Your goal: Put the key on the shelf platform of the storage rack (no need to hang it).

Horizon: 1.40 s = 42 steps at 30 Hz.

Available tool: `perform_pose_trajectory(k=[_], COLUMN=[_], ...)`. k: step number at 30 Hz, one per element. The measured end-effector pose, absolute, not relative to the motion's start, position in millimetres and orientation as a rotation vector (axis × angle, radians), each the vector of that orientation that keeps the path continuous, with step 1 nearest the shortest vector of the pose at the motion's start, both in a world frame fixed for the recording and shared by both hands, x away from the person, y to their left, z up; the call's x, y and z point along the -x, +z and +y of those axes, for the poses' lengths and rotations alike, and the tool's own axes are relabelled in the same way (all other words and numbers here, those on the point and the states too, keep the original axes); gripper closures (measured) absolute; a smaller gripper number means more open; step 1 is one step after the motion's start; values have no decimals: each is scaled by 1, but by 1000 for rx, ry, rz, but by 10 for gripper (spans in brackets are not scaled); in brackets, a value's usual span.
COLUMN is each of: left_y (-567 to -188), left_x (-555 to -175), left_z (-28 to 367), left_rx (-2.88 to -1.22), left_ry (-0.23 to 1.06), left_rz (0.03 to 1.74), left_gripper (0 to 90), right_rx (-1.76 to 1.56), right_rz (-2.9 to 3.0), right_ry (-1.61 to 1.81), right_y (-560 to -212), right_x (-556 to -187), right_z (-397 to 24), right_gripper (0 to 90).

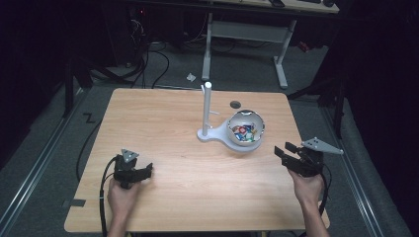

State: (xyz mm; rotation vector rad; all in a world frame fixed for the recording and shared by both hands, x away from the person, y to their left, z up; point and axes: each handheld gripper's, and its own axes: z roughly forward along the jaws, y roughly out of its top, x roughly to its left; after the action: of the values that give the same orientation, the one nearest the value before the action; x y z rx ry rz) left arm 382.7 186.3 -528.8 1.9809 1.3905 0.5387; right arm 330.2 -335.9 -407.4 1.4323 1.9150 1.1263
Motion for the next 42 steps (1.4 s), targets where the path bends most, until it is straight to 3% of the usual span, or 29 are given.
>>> perform_pose_trajectory(k=[42], left_y=[-529], left_x=[-383], left_z=[186], left_rx=[-1981], left_ry=[539], left_rz=[1391], left_gripper=[229], right_rx=[-1512], right_rz=[1959], right_ry=[1106], right_y=[-457], right_x=[-325], right_z=[-327], right_gripper=[499])
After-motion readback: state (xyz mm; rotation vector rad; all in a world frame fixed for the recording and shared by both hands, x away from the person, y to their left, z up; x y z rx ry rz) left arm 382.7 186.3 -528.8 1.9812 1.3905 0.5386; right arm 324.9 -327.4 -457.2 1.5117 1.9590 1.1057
